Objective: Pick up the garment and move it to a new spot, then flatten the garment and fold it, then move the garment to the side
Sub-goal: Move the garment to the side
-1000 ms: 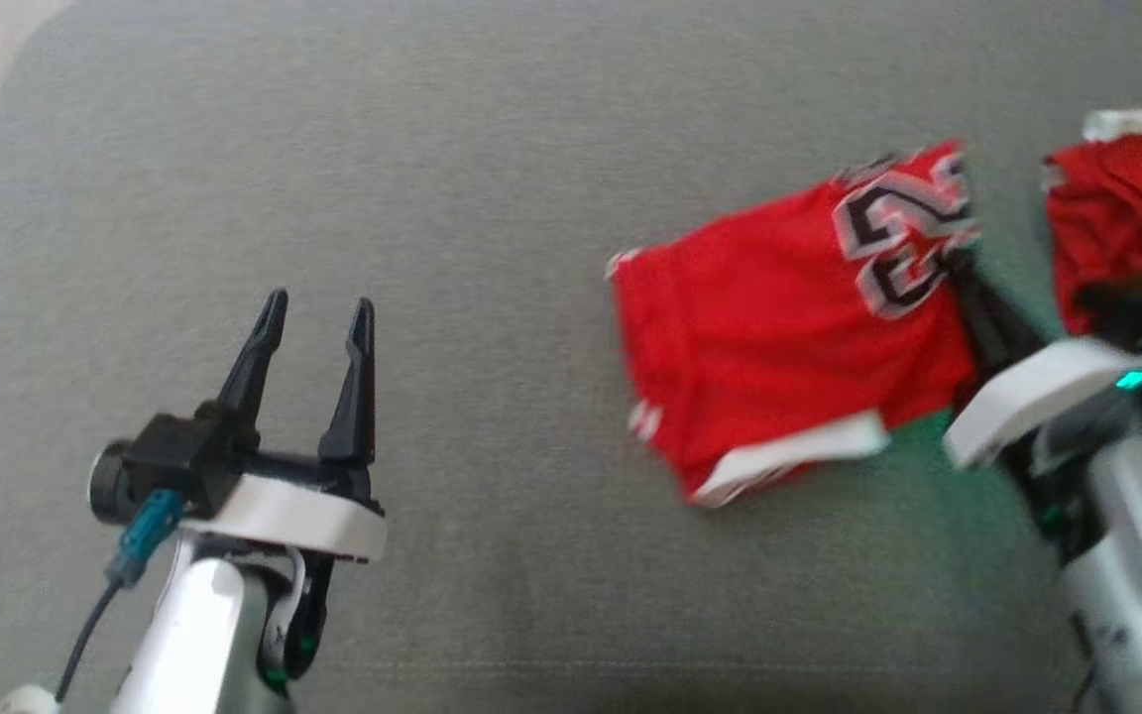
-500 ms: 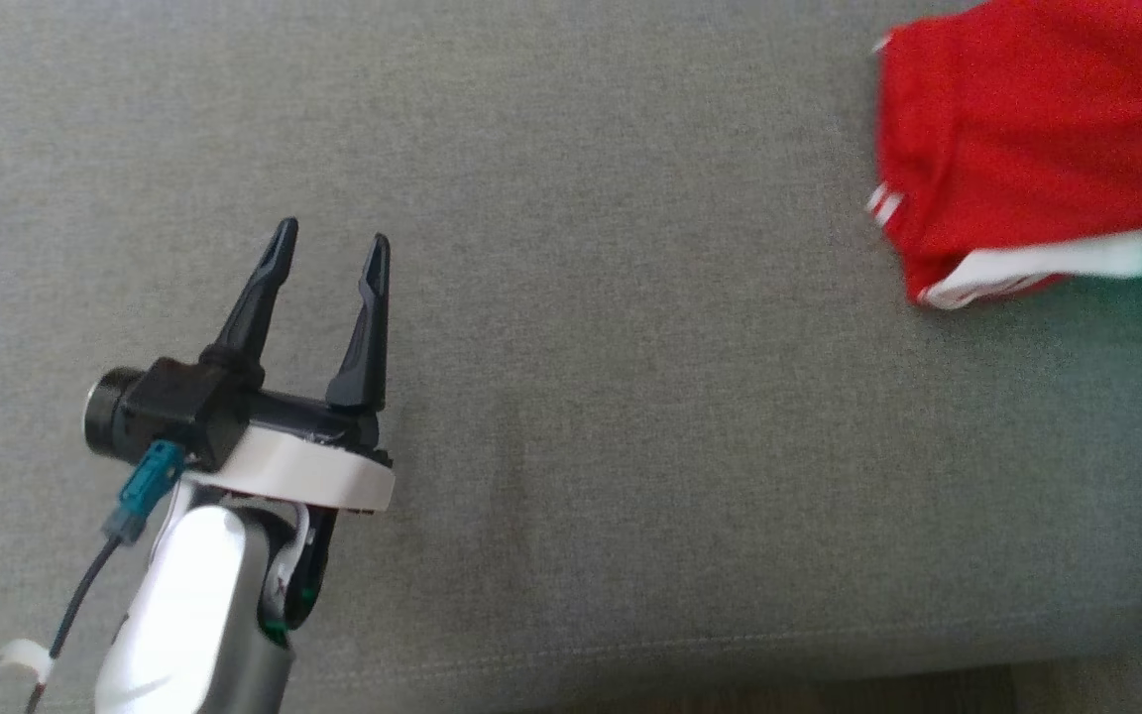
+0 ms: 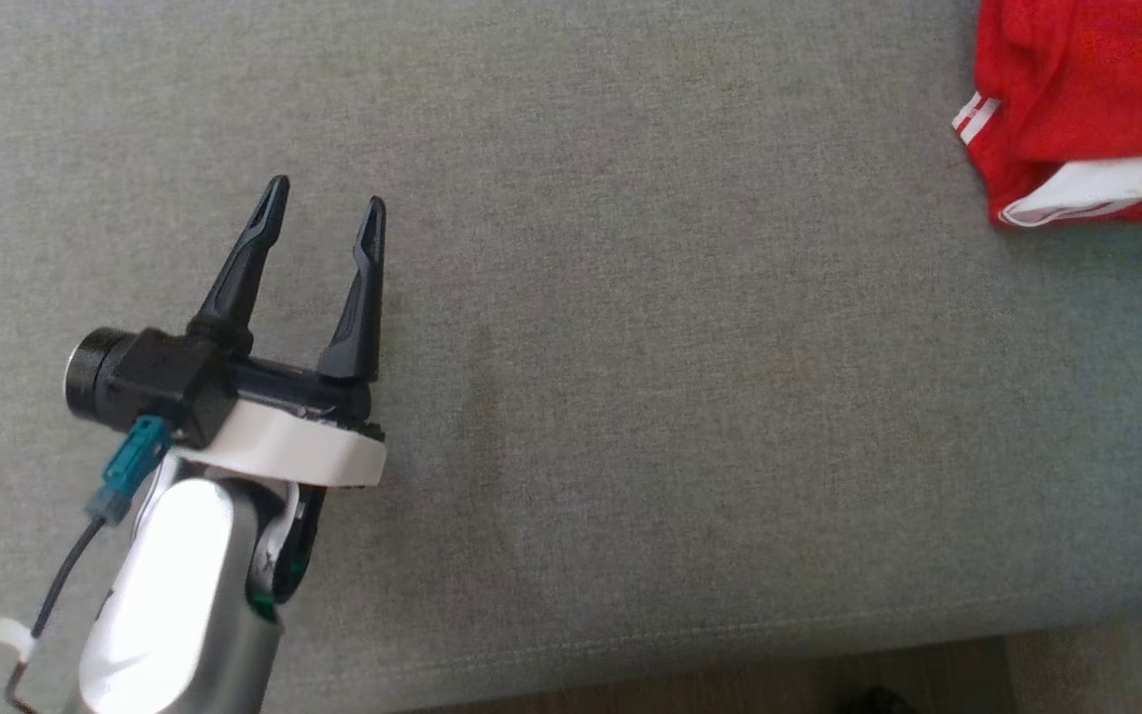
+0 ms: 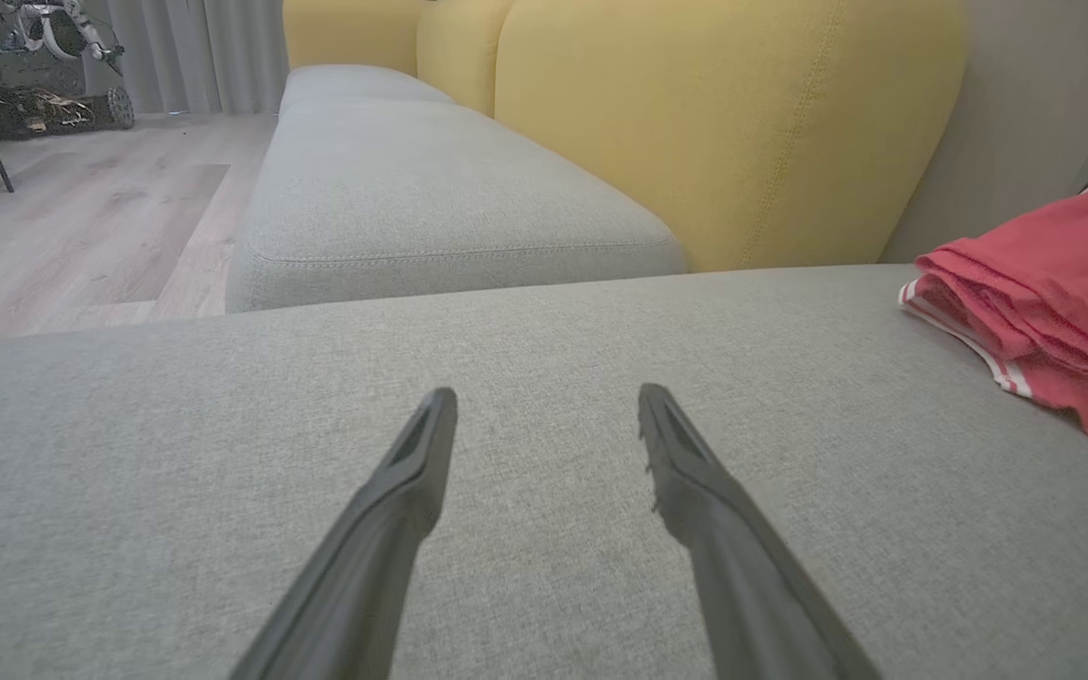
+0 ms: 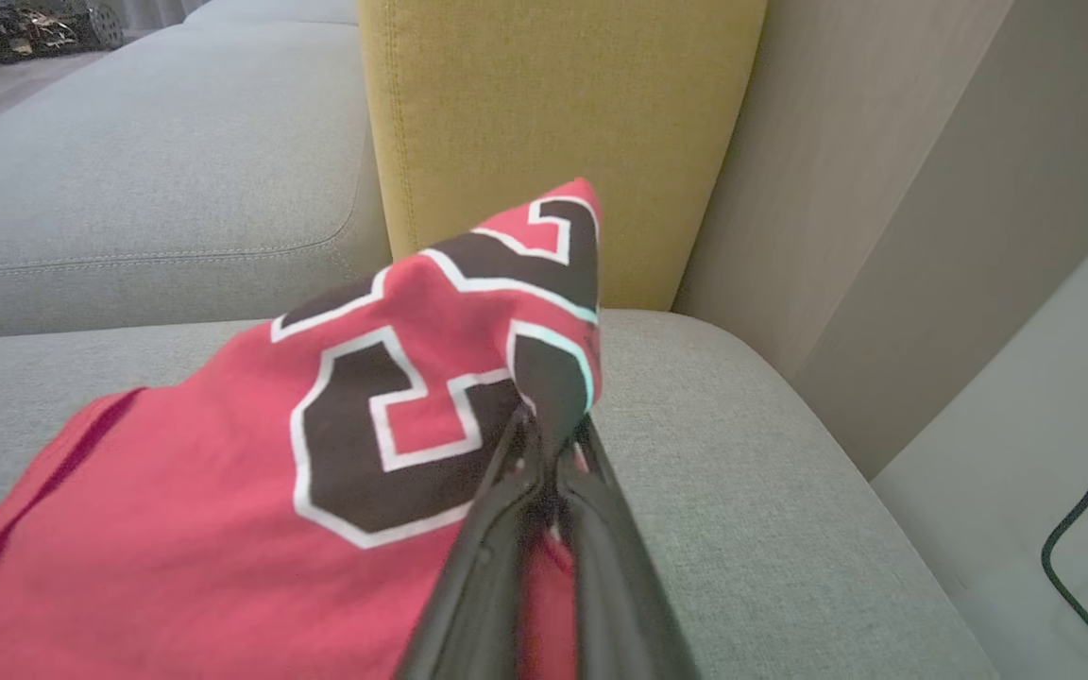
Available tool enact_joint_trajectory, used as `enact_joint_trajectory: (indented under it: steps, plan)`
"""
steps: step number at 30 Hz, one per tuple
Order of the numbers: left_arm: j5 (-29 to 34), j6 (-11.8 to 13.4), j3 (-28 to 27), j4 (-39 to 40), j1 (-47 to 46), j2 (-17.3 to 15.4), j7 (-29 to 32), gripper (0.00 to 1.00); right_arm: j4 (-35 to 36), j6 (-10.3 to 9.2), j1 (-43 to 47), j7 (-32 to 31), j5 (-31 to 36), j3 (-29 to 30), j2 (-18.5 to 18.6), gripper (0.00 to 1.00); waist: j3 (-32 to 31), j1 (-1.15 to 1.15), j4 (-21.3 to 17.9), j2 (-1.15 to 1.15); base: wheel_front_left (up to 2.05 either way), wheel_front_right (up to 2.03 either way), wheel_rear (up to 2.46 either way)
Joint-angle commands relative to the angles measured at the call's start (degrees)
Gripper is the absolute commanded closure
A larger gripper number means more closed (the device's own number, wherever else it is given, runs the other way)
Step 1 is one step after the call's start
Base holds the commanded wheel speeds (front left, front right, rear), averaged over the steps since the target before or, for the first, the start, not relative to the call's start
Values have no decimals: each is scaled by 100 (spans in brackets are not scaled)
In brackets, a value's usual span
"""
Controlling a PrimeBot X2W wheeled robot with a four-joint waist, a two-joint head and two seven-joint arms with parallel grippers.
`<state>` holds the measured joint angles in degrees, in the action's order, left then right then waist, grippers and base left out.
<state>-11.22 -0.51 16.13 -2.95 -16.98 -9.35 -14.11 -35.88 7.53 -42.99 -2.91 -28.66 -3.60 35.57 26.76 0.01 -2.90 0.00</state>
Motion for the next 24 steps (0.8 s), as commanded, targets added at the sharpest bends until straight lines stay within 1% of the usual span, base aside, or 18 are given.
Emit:
enact_joint_trajectory:
  steps: [1, 5, 10, 14, 18, 24]
  plan:
    - [41, -3, -152, 218, -184, -140, 9, 0, 128, -4, -53, 66, 24, -33, 209, 0, 24, -1, -18, 0, 0, 0, 0]
    - [33, 3, -149, 206, -221, -169, 9, 0, -58, -4, -103, 223, 61, -82, 148, 0, 56, -1, -61, 0, 0, 0, 0]
    - [1, 19, -151, 136, -181, -191, 0, 0, -178, -4, -49, 458, 75, -157, 28, 0, -64, -1, -126, 0, 0, 0, 0]
    - [-49, 42, -173, 61, -63, -216, -8, 0, -103, -4, 124, 760, 129, -72, -215, 0, -264, -1, -177, 0, 0, 0, 0]
    - [-118, 112, -217, 5, 121, -212, -14, 0, 151, -4, 486, 1057, 316, 108, -699, 0, -518, -1, -228, 0, 0, 0, 0]
    - [-239, 186, -280, -37, 368, -196, -24, 0, 759, -4, 1283, 1330, 773, 361, -1606, 0, -899, -1, -216, 0, 0, 0, 0]
